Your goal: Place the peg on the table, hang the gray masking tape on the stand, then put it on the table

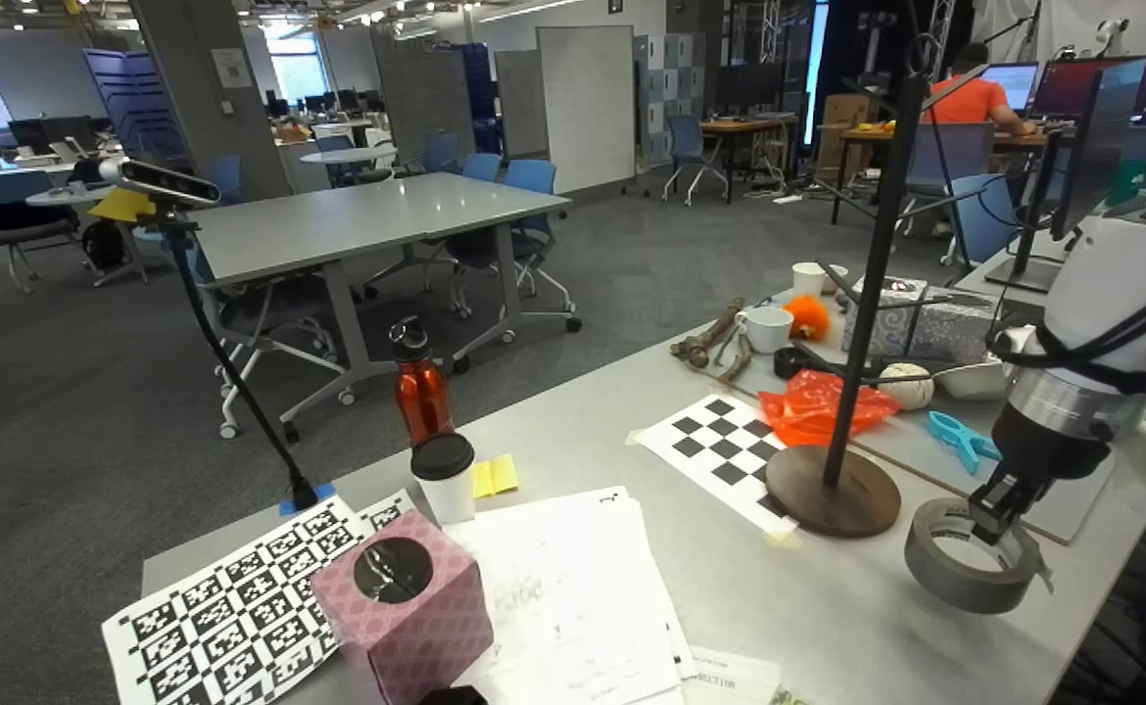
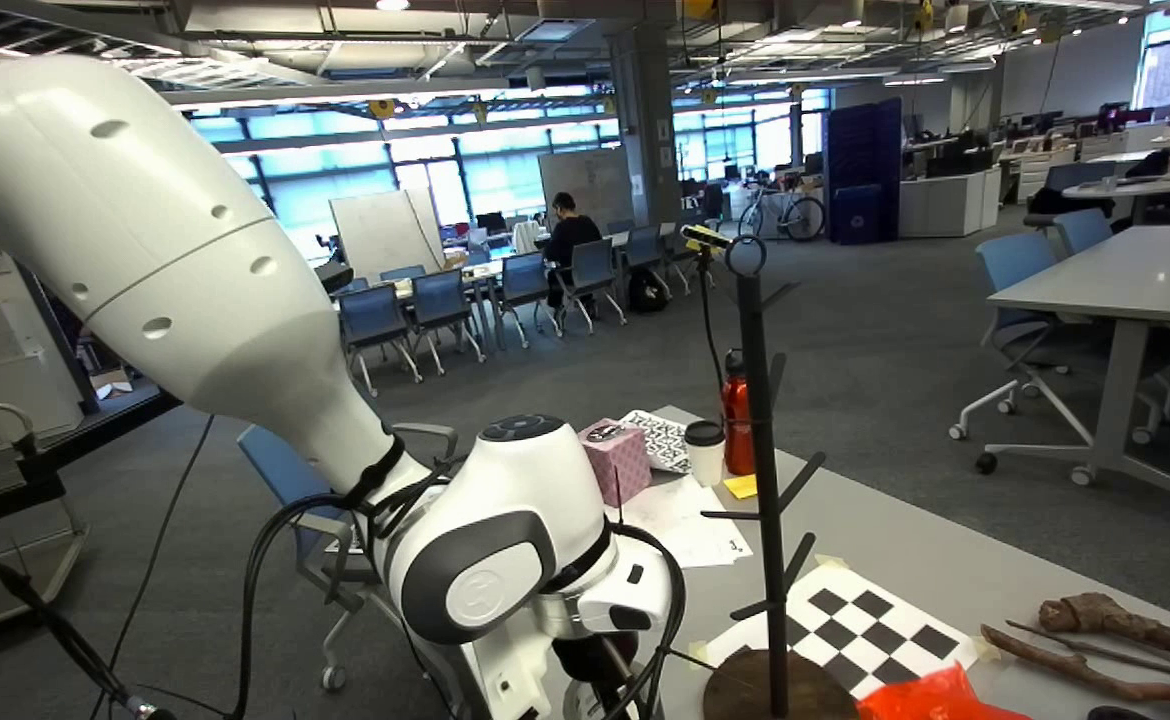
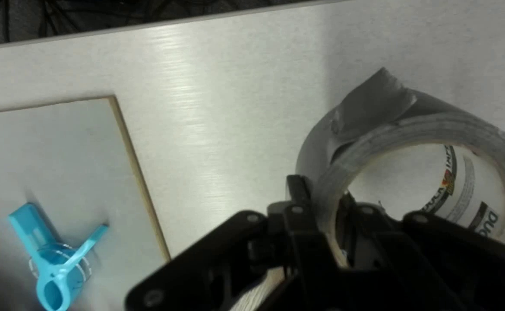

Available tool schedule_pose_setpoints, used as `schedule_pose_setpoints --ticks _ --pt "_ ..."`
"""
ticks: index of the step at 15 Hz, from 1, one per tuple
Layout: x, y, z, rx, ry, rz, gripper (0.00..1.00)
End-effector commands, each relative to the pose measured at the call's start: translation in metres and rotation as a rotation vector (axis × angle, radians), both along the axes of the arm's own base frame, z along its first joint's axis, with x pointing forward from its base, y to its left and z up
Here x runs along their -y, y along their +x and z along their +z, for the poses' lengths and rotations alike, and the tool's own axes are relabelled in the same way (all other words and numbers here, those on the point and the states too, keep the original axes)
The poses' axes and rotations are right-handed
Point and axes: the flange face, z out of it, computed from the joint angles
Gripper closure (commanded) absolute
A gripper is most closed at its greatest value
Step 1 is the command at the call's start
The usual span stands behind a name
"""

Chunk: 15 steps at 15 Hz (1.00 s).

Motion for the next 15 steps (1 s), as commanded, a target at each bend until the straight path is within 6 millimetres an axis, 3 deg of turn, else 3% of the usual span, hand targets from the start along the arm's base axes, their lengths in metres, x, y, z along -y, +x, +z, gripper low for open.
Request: schedule_pose_setpoints --ticks 1,5,11,12,13,14,15 --pt "0.01 -0.009 0.031 0.043 -0.046 -0.019 0.96" --pt "0.019 -0.015 0.057 0.092 -0.088 -0.035 0.96" --pt "0.011 -0.029 0.084 0.117 -0.099 -0.027 0.96" --pt "0.008 -0.032 0.087 0.117 -0.093 -0.028 0.96" --pt "0.012 -0.019 0.072 0.107 -0.09 -0.02 0.96" --pt "0.01 -0.02 0.074 0.11 -0.089 -0.018 0.83" --pt "0.01 -0.02 0.073 0.108 -0.088 -0.017 0.83"
